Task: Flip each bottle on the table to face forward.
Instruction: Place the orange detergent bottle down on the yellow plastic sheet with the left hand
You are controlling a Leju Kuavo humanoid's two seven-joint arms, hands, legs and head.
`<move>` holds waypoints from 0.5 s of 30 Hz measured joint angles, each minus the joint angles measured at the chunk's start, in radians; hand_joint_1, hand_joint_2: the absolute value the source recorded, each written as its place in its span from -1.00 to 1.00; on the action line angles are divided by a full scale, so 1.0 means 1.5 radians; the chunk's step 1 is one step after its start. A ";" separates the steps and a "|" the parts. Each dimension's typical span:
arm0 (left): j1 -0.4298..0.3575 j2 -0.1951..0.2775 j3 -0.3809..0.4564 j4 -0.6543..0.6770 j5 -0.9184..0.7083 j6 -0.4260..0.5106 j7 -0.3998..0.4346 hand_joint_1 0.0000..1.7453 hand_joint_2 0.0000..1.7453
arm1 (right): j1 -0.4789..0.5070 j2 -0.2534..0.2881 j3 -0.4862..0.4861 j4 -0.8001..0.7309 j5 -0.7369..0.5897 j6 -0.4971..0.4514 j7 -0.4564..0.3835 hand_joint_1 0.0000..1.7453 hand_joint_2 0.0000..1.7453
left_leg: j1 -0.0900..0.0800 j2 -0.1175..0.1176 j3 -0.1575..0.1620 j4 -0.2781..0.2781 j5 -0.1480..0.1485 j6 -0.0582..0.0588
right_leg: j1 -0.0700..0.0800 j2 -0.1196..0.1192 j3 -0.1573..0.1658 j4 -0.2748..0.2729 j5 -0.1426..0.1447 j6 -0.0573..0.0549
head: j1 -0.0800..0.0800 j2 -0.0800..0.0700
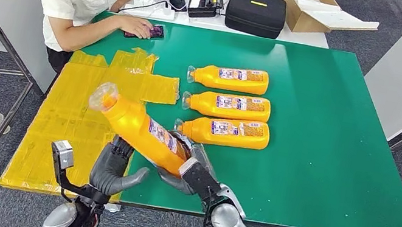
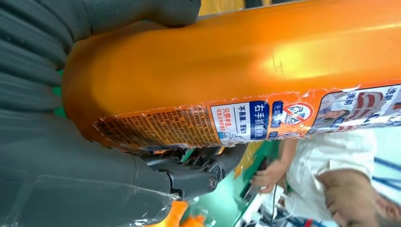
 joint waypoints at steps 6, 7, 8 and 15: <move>-0.001 -0.009 0.005 -0.006 0.089 -0.046 0.021 -1.00 1.00 | 0.000 0.001 0.023 0.015 0.018 -0.017 -0.008 1.00 1.00 | 0.000 0.000 0.000 0.000 0.000 0.000 | 0.000 0.000 0.000 0.000 0.000 0.000 | 0.000 0.000; -0.001 -0.011 0.007 -0.006 0.108 -0.057 0.025 -1.00 1.00 | -0.001 0.001 0.027 0.017 0.025 -0.018 -0.010 1.00 1.00 | 0.000 0.000 0.000 0.000 0.000 0.000 | 0.000 0.000 0.000 0.000 0.000 0.000 | 0.000 0.000; -0.001 -0.012 0.008 -0.006 0.124 -0.067 0.029 -1.00 1.00 | -0.001 0.001 0.032 0.020 0.032 -0.018 -0.012 1.00 1.00 | 0.000 0.000 0.000 0.000 0.000 0.000 | 0.000 0.000 0.000 0.000 0.000 0.000 | 0.000 0.000; -0.002 -0.014 0.019 -0.006 0.154 -0.083 0.041 -1.00 1.00 | -0.008 0.002 0.051 0.033 0.047 -0.027 -0.017 1.00 1.00 | 0.000 0.000 0.000 0.000 0.000 0.000 | 0.000 0.000 0.000 0.000 0.000 0.000 | 0.000 0.000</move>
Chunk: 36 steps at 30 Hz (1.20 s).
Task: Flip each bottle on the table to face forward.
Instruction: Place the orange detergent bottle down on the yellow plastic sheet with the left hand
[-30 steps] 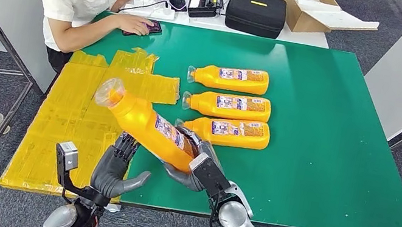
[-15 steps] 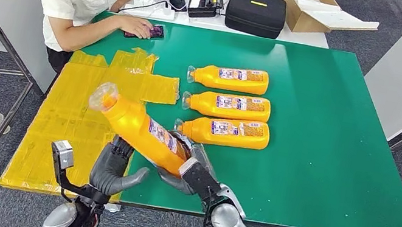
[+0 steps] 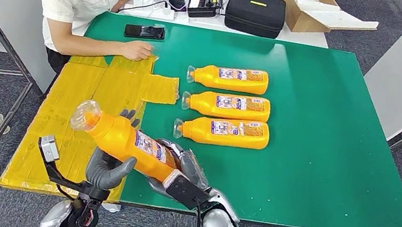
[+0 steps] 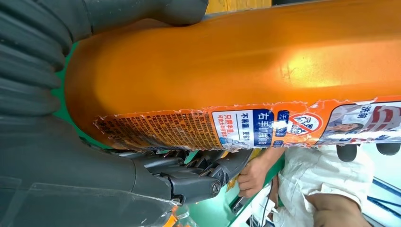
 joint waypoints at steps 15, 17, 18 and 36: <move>0.000 0.000 0.008 0.002 0.001 -0.002 0.002 -1.00 1.00 | -0.009 0.000 0.009 0.013 0.000 0.000 0.000 1.00 1.00 | 0.000 0.000 0.000 0.000 0.000 0.000 | 0.000 0.000 0.000 0.000 0.000 0.000 | 0.000 0.000; 0.000 0.000 0.009 0.002 0.001 -0.002 0.002 -1.00 1.00 | -0.010 0.000 0.009 0.013 0.000 0.000 0.000 1.00 1.00 | 0.000 0.000 0.000 0.000 0.000 0.000 | 0.000 0.000 0.000 0.000 0.000 0.000 | 0.000 0.000; 0.000 0.000 0.009 0.002 0.001 -0.002 0.002 -1.00 1.00 | -0.010 0.000 0.009 0.013 0.000 0.000 0.000 1.00 1.00 | 0.000 0.000 0.000 0.000 0.000 0.000 | 0.000 0.000 0.000 0.000 0.000 0.000 | 0.000 0.000; 0.000 -0.001 0.009 0.002 -0.014 0.001 -0.009 1.00 1.00 | -0.009 0.001 0.010 0.014 -0.003 0.001 -0.003 -1.00 1.00 | 0.000 0.000 0.000 0.000 0.000 0.000 | 0.000 0.000 0.000 0.000 0.000 0.000 | 0.000 0.000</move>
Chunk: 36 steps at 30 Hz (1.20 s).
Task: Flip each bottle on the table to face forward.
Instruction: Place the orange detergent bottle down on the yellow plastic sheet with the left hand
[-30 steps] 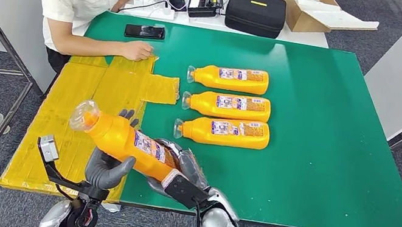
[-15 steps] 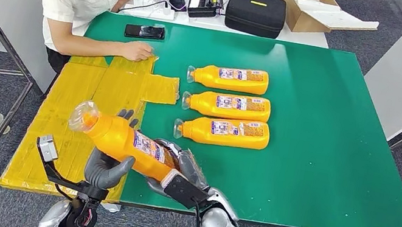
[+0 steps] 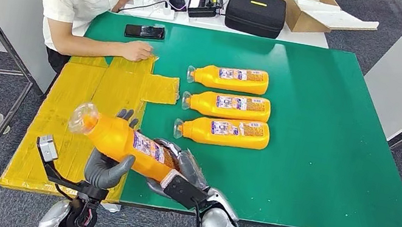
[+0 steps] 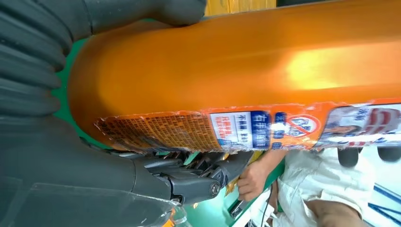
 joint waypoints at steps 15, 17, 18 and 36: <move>-0.018 -0.006 -0.007 0.000 -0.115 0.031 -0.072 1.00 1.00 | 0.003 0.042 0.000 0.012 -0.037 0.005 -0.011 -1.00 1.00 | 0.000 0.000 0.000 0.000 0.000 0.000 | 0.000 0.000 0.000 0.000 0.000 0.000 | 0.000 0.000; -0.018 -0.006 -0.007 0.000 -0.117 0.031 -0.072 1.00 1.00 | 0.003 0.043 0.000 0.012 -0.039 0.005 -0.011 -1.00 1.00 | 0.000 0.000 0.000 0.000 0.000 0.000 | 0.000 0.000 0.000 0.000 0.000 0.000 | 0.000 0.000; -0.018 -0.006 -0.007 0.000 -0.117 0.032 -0.072 1.00 1.00 | 0.003 0.043 0.000 0.012 -0.040 0.005 -0.011 -1.00 1.00 | 0.000 0.000 0.000 0.000 0.000 0.000 | 0.000 0.000 0.000 0.000 0.000 0.000 | 0.000 0.000; -0.019 -0.003 -0.006 -0.018 -0.204 0.127 -0.081 1.00 1.00 | 0.018 0.039 -0.018 0.012 -0.049 -0.032 -0.004 -1.00 1.00 | 0.000 0.000 0.000 0.000 0.000 0.000 | 0.000 0.000 0.000 0.000 0.000 0.000 | 0.000 0.000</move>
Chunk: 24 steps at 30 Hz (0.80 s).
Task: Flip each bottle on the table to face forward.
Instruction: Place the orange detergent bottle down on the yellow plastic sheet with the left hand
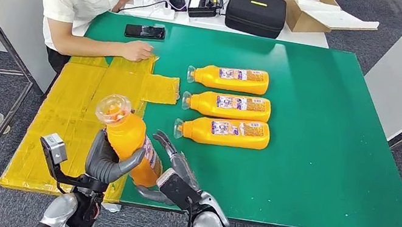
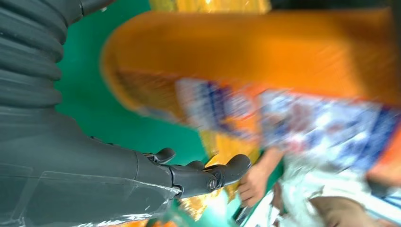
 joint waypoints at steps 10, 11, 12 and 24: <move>0.001 0.005 0.001 -0.015 -0.007 0.011 -0.002 1.00 1.00 | 0.010 -0.003 -0.019 -0.002 -0.001 -0.026 0.002 -1.00 1.00 | 0.000 0.000 0.000 0.000 0.000 0.000 | 0.000 0.000 0.000 0.000 0.000 0.000 | 0.000 0.000; 0.003 0.006 0.003 -0.020 -0.007 0.014 -0.002 1.00 1.00 | 0.015 -0.004 -0.026 -0.005 -0.004 -0.037 0.003 -1.00 1.00 | 0.000 0.000 0.000 0.000 0.000 0.000 | 0.000 0.000 0.000 0.000 0.000 0.000 | 0.000 0.000; 0.006 0.007 0.006 -0.028 -0.007 0.018 -0.002 1.00 1.00 | 0.021 -0.005 -0.036 -0.010 -0.007 -0.048 0.003 -1.00 1.00 | 0.000 0.000 0.000 0.000 0.000 0.000 | 0.000 0.000 0.000 0.000 0.000 0.000 | 0.000 0.000; 0.027 0.031 0.046 -0.080 -0.222 0.196 -0.013 1.00 1.00 | 0.087 -0.025 -0.158 -0.100 0.003 -0.098 -0.002 -1.00 1.00 | 0.000 0.000 0.000 0.000 0.000 0.000 | 0.000 0.000 0.000 0.000 0.000 0.000 | 0.000 0.000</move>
